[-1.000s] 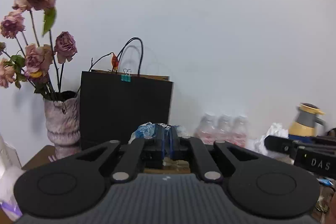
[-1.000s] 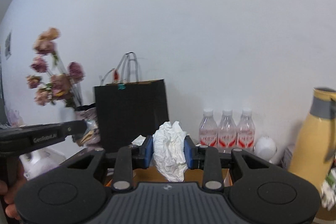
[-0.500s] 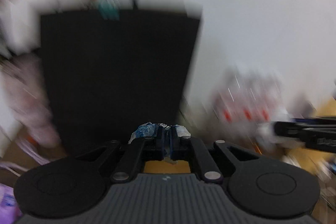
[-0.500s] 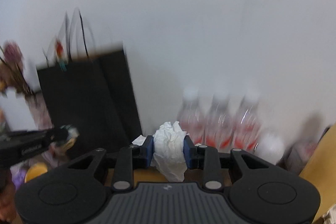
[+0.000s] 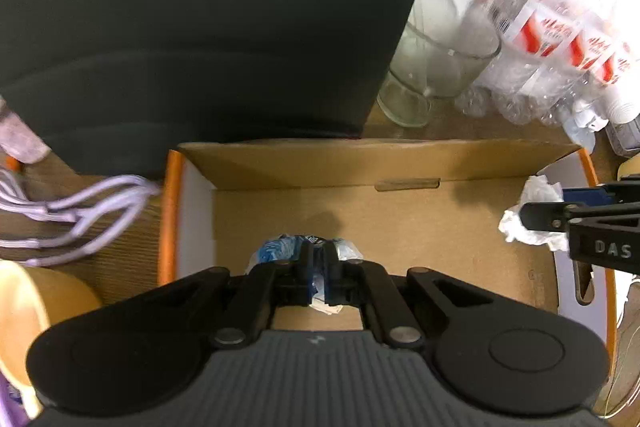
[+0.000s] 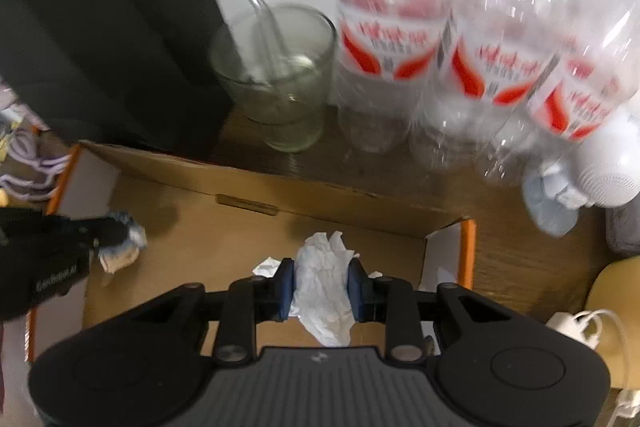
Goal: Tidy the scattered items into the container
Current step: 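Carry both items over the cardboard box and open both grippers to drop them, then withdraw both tools from the box back toward the desk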
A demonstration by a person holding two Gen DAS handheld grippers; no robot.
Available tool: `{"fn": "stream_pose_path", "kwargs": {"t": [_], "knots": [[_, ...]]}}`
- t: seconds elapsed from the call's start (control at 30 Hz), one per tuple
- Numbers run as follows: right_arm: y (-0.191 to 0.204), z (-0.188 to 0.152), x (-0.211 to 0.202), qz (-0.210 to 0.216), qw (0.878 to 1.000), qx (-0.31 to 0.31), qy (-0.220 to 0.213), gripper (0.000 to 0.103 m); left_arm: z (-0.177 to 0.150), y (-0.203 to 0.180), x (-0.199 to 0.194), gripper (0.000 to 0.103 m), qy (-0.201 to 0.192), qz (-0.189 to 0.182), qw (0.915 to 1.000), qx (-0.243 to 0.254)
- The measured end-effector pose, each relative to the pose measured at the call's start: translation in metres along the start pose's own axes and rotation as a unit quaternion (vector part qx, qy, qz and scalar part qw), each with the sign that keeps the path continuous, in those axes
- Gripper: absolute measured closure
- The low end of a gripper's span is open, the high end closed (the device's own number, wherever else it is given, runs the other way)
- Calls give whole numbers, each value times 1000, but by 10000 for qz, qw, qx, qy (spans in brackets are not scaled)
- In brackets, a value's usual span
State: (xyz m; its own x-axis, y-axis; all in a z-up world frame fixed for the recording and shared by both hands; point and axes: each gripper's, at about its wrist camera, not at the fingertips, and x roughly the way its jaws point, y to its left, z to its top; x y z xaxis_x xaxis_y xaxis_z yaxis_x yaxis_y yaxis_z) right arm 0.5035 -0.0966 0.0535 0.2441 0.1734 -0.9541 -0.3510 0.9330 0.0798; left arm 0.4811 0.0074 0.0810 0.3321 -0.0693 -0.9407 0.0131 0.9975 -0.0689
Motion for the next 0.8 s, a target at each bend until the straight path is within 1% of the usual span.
{"fn": "stream_pose_path", "kwargs": {"t": [0.13,0.23,0.3,0.37,0.4,0.43,0.47,0.5,0.53,0.57,0.6,0.67,0.73,0.77,0.8], "knots": [[-7,-2,28,-53,9996,176,230,77,3,1,21,98,192,196,9996,23],[-12,-2,45,-49,9988,360,319,75,3,0,32,98,309,226,9993,8],[-14,-5,48,-14,9986,459,248,70,3,0,34,97,223,276,9994,23],[-14,-6,45,-26,9983,540,224,71,4,0,34,96,178,305,9993,-72],[-14,-6,45,-66,9981,570,223,67,4,-1,33,95,153,353,9992,-90],[-14,-6,43,-149,9974,668,217,56,4,-4,33,94,146,405,9990,-96],[-15,-7,39,-120,9968,757,205,54,3,-6,30,90,143,408,9991,-39],[-16,-7,34,-76,9963,828,198,49,2,-9,25,82,141,417,9990,63],[-16,-8,26,7,9960,881,143,41,1,-11,16,77,96,428,9990,98],[-16,-8,16,38,9958,917,69,36,1,-13,4,66,10,420,9991,108],[-16,-9,4,30,9953,972,1,29,2,-13,-8,58,-57,405,9991,84],[-15,-12,-27,39,9948,1002,-182,28,2,-9,-41,54,-173,382,9991,41],[-10,-15,-60,34,9946,969,-368,27,-1,-12,-75,44,-346,422,9985,54],[-8,-19,-79,10,9943,953,-476,26,-5,-14,-93,33,-483,471,9977,67],[-5,-22,-95,-9,9940,930,-571,25,-8,-15,-112,28,-644,532,9965,87]]}}
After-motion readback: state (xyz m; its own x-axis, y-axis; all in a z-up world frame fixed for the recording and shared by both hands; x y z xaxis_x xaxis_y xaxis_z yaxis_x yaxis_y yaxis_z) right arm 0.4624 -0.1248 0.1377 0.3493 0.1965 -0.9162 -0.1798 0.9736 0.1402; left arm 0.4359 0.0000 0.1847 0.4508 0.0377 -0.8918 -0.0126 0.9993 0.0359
